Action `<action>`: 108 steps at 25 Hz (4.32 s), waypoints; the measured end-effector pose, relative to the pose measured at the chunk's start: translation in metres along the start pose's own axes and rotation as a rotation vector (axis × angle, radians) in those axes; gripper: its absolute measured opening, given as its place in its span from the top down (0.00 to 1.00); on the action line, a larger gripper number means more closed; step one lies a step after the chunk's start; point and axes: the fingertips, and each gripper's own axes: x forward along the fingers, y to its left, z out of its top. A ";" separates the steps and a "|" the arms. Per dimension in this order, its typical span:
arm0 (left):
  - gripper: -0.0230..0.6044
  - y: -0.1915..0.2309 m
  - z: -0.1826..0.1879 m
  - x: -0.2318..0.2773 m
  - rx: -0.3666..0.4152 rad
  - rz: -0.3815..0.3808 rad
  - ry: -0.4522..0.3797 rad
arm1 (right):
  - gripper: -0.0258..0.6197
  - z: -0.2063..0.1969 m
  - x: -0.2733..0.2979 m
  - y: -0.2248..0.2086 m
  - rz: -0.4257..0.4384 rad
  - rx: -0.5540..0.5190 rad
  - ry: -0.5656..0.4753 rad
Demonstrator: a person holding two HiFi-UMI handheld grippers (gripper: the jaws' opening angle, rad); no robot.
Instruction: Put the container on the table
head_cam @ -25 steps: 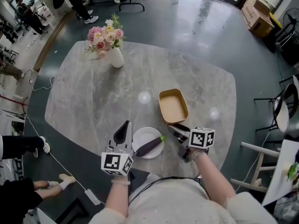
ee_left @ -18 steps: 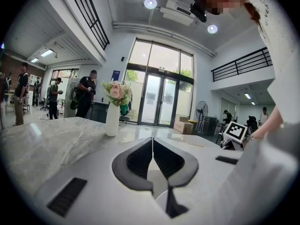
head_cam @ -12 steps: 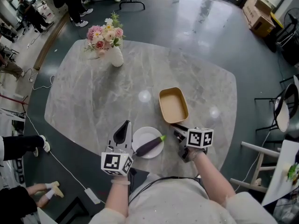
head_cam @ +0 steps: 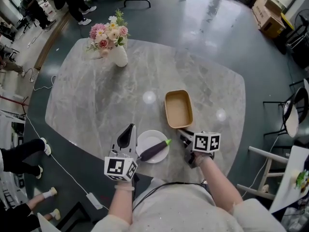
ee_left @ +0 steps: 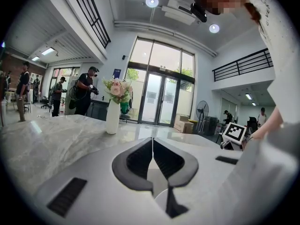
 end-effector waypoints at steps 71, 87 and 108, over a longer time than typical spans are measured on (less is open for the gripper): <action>0.95 -0.026 0.047 -0.064 0.081 -0.055 -0.151 | 0.95 0.058 -0.168 0.104 -0.195 -0.763 -0.672; 0.95 -0.024 0.059 -0.065 0.090 -0.057 -0.183 | 0.95 0.063 -0.175 0.115 -0.194 -0.784 -0.701; 0.95 -0.024 0.062 -0.059 0.088 -0.052 -0.192 | 0.95 0.069 -0.173 0.111 -0.192 -0.772 -0.698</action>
